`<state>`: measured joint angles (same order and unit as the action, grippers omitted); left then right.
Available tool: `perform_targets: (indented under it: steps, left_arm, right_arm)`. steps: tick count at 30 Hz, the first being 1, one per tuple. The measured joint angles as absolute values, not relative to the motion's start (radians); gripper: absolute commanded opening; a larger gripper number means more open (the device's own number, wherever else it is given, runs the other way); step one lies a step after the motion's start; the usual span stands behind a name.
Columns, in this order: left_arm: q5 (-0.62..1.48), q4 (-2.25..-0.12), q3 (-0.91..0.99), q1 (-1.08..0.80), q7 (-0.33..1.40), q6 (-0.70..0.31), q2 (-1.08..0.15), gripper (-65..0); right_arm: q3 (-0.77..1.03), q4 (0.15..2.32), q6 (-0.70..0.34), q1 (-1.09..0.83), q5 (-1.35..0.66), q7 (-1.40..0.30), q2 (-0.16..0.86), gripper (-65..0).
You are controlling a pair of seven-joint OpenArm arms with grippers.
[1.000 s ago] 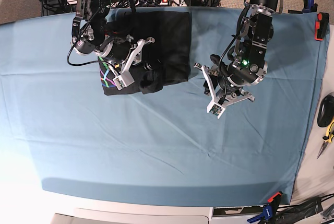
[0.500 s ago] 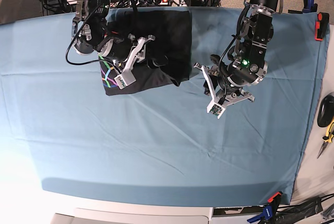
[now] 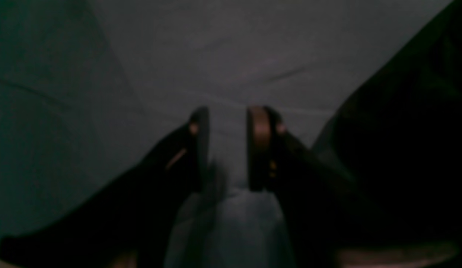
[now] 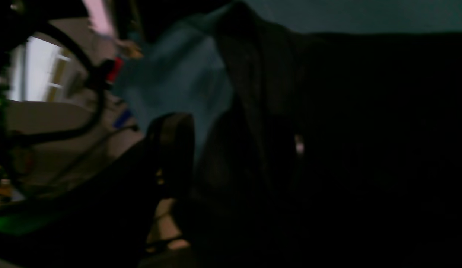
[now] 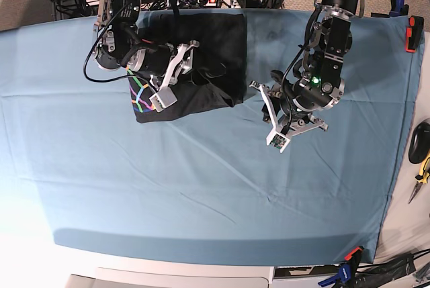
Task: Fold the T-shirt properly
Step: 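Lower the folded end onto the bundle and open the right gripper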
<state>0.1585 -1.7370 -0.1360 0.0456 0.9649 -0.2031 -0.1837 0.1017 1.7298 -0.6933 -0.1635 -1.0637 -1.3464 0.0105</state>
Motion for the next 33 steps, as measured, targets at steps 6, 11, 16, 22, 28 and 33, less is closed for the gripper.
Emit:
perform_targets:
  steps: [6,11,16,22,28,33]
  left_arm:
    - [0.159,-1.737,-0.136,0.046,0.965,-0.203,-0.184,-46.5]
    - [0.159,-1.737,-0.136,0.046,0.965,-0.203,-0.184,-46.5]
    - [0.159,-1.737,-0.136,0.046,0.965,-0.203,-0.184,-46.5]
    - [0.159,-1.737,-0.136,0.043,0.965,-0.203,-0.184,-46.5]
    - [0.159,-1.737,-0.136,0.043,0.965,-0.203,-0.184,-46.5]
    - [0.191,-1.737,-0.136,0.043,0.965,-0.203,-0.184,-46.5]
  right_arm:
    - [0.101,1.791,-0.698,-0.144,-1.332,-1.418,0.01,-31.9]
    - [0.1,1.879,-0.697,-0.14,-1.367,-1.415,0.011,-31.9]
    - [0.131,1.932,-0.697,-0.154,-1.26,-1.417,0.013,-40.4]
    - [0.299,1.994,-0.697,-0.188,-1.166,-1.418,0.013,-65.0]
    - [0.525,2.114,-0.696,-0.271,-1.047,-1.369,0.011,-65.0]
    - [0.603,2.135,-0.616,-0.308,-0.818,-1.26,0.01,-65.0]
